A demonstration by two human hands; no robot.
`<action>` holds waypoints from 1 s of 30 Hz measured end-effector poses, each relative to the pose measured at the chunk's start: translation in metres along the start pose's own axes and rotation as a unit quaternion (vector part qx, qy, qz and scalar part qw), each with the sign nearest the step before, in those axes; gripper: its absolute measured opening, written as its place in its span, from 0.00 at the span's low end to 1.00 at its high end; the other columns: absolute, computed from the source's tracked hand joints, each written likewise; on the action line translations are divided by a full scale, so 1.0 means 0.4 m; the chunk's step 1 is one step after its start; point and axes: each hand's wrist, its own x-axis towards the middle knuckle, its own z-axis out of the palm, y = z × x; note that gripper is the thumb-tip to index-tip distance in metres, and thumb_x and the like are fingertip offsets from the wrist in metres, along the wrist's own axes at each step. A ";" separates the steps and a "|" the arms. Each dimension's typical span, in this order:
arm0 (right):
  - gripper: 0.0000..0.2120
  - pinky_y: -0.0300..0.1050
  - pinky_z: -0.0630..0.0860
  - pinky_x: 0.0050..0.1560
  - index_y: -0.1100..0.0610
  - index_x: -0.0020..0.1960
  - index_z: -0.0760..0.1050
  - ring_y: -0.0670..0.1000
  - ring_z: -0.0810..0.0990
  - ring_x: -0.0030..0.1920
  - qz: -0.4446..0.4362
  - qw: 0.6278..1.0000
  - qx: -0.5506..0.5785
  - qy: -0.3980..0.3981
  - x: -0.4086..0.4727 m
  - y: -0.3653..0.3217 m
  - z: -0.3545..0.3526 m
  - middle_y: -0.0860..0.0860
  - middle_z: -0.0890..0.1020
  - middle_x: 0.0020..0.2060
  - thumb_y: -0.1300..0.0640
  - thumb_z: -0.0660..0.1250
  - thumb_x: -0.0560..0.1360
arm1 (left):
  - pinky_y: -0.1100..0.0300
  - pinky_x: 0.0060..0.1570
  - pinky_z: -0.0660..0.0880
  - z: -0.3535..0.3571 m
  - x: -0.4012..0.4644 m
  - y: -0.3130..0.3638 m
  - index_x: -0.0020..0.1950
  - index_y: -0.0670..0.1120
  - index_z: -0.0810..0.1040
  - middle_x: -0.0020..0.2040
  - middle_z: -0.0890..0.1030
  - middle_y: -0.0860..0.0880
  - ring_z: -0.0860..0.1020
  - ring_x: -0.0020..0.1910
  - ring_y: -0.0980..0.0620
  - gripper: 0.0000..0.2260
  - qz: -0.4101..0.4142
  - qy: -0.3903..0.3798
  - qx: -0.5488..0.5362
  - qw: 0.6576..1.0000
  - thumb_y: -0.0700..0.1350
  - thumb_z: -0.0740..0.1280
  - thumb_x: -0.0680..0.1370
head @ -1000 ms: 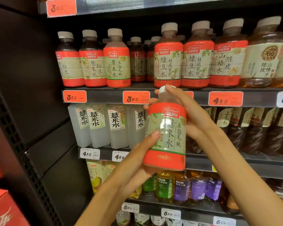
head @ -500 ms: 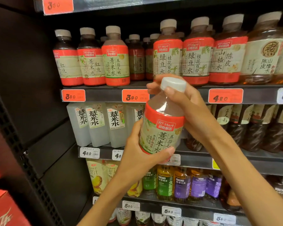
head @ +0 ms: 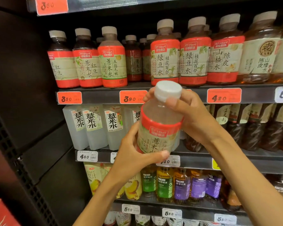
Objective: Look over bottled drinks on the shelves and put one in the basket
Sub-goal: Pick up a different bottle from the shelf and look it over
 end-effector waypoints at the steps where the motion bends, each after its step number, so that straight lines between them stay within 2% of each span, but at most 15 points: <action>1: 0.24 0.46 0.76 0.54 0.59 0.54 0.77 0.52 0.81 0.52 0.010 0.999 0.037 0.009 0.009 0.007 -0.003 0.52 0.84 0.48 0.50 0.75 0.62 | 0.69 0.47 0.77 -0.003 -0.001 -0.001 0.56 0.68 0.75 0.54 0.83 0.59 0.81 0.54 0.59 0.29 -0.015 -0.018 -0.025 0.999 0.49 0.78 0.60; 3: 0.29 0.48 0.77 0.54 0.60 0.54 0.76 0.54 0.82 0.50 0.024 0.995 0.100 -0.006 0.023 0.016 -0.002 0.53 0.84 0.46 0.43 0.78 0.61 | 0.65 0.48 0.78 -0.003 -0.003 -0.010 0.64 0.60 0.70 0.55 0.83 0.56 0.82 0.55 0.56 0.35 -0.049 -0.051 -0.081 0.994 0.49 0.77 0.59; 4: 0.29 0.48 0.77 0.54 0.59 0.53 0.77 0.54 0.82 0.50 0.034 0.992 0.120 -0.014 0.028 0.019 0.001 0.54 0.84 0.46 0.41 0.77 0.62 | 0.63 0.49 0.79 0.002 -0.004 -0.014 0.68 0.54 0.67 0.56 0.83 0.54 0.81 0.56 0.54 0.40 -0.064 -0.059 -0.105 0.991 0.49 0.79 0.58; 7: 0.18 0.46 0.78 0.50 0.58 0.49 0.81 0.52 0.83 0.46 0.047 0.994 0.085 0.052 0.036 0.026 0.007 0.53 0.85 0.44 0.44 0.73 0.69 | 0.53 0.56 0.78 0.020 -0.006 -0.022 0.69 0.45 0.67 0.60 0.82 0.45 0.80 0.60 0.47 0.50 -0.111 -0.028 -0.178 0.977 0.57 0.83 0.52; 8: 0.15 0.44 0.79 0.47 0.58 0.49 0.81 0.50 0.83 0.44 0.049 0.992 0.066 0.093 0.037 0.027 0.008 0.53 0.86 0.43 0.46 0.71 0.72 | 0.51 0.57 0.78 0.020 -0.004 -0.022 0.68 0.45 0.68 0.61 0.81 0.45 0.79 0.60 0.47 0.49 -0.118 -0.008 -0.197 0.973 0.59 0.83 0.53; 10: 0.15 0.40 0.79 0.42 0.59 0.50 0.80 0.47 0.84 0.42 0.054 0.986 0.038 0.154 0.041 0.031 0.006 0.52 0.86 0.43 0.47 0.68 0.74 | 0.56 0.56 0.78 0.019 0.003 -0.018 0.66 0.48 0.70 0.60 0.82 0.48 0.80 0.60 0.51 0.40 -0.115 0.027 -0.172 0.978 0.61 0.79 0.59; 13: 0.19 0.37 0.78 0.42 0.60 0.52 0.80 0.46 0.84 0.42 0.072 0.985 -0.001 0.160 0.050 0.024 0.002 0.52 0.86 0.43 0.44 0.65 0.75 | 0.64 0.53 0.77 0.027 0.011 -0.014 0.64 0.52 0.73 0.58 0.83 0.53 0.81 0.57 0.56 0.24 -0.100 0.048 -0.119 0.987 0.62 0.66 0.72; 16: 0.19 0.39 0.79 0.51 0.59 0.55 0.80 0.47 0.83 0.48 0.081 0.988 0.051 0.122 0.054 0.020 -0.012 0.52 0.86 0.48 0.45 0.63 0.76 | 0.63 0.53 0.78 0.028 0.012 -0.019 0.61 0.52 0.77 0.58 0.83 0.52 0.80 0.59 0.54 0.21 -0.091 0.047 -0.192 0.976 0.61 0.59 0.75; 18: 0.16 0.40 0.78 0.52 0.58 0.57 0.79 0.48 0.83 0.48 0.085 0.987 0.084 0.108 0.055 0.026 -0.017 0.52 0.85 0.47 0.48 0.63 0.77 | 0.58 0.53 0.79 0.023 0.010 -0.019 0.60 0.53 0.81 0.60 0.82 0.48 0.80 0.60 0.50 0.22 -0.122 0.015 -0.298 0.946 0.62 0.59 0.75; 20: 0.18 0.44 0.79 0.52 0.60 0.57 0.77 0.51 0.83 0.47 0.106 0.983 0.119 0.089 0.055 0.032 -0.011 0.54 0.85 0.46 0.49 0.62 0.75 | 0.50 0.52 0.80 0.023 0.009 -0.016 0.64 0.49 0.79 0.62 0.80 0.42 0.80 0.59 0.43 0.24 -0.169 -0.027 -0.382 0.908 0.62 0.57 0.76; 22: 0.18 0.49 0.79 0.53 0.61 0.53 0.78 0.55 0.83 0.48 0.115 0.976 0.172 0.070 0.054 0.040 -0.002 0.57 0.85 0.46 0.48 0.63 0.73 | 0.45 0.53 0.79 0.029 0.005 -0.018 0.67 0.45 0.76 0.61 0.80 0.38 0.81 0.56 0.39 0.25 -0.196 -0.064 -0.410 0.889 0.59 0.54 0.80; 24: 0.16 0.49 0.78 0.52 0.60 0.49 0.79 0.56 0.82 0.46 0.117 0.970 0.195 0.081 0.055 0.042 0.004 0.57 0.85 0.43 0.48 0.65 0.72 | 0.47 0.51 0.80 0.029 0.004 -0.022 0.66 0.44 0.76 0.59 0.81 0.40 0.82 0.55 0.42 0.24 -0.203 -0.053 -0.394 0.895 0.58 0.52 0.82; 26: 0.13 0.46 0.80 0.48 0.57 0.44 0.81 0.53 0.83 0.43 0.124 0.974 0.160 0.105 0.054 0.043 0.002 0.56 0.85 0.42 0.47 0.67 0.73 | 0.52 0.50 0.81 0.016 0.010 -0.016 0.65 0.47 0.76 0.57 0.83 0.45 0.82 0.56 0.48 0.22 -0.190 -0.011 -0.324 0.927 0.57 0.53 0.80; 28: 0.11 0.45 0.80 0.46 0.54 0.41 0.82 0.52 0.84 0.42 0.126 0.979 0.091 0.133 0.055 0.041 0.001 0.56 0.85 0.42 0.46 0.69 0.72 | 0.49 0.57 0.78 0.005 0.013 -0.010 0.68 0.48 0.73 0.60 0.82 0.47 0.79 0.61 0.49 0.26 -0.160 0.002 -0.256 0.953 0.61 0.54 0.78; 30: 0.12 0.46 0.80 0.46 0.53 0.39 0.83 0.52 0.83 0.41 0.131 0.978 0.045 0.155 0.058 0.042 0.002 0.57 0.85 0.42 0.46 0.69 0.74 | 0.49 0.59 0.76 0.015 0.012 0.001 0.68 0.51 0.72 0.61 0.82 0.50 0.79 0.61 0.51 0.28 -0.141 -0.016 -0.188 0.972 0.67 0.60 0.75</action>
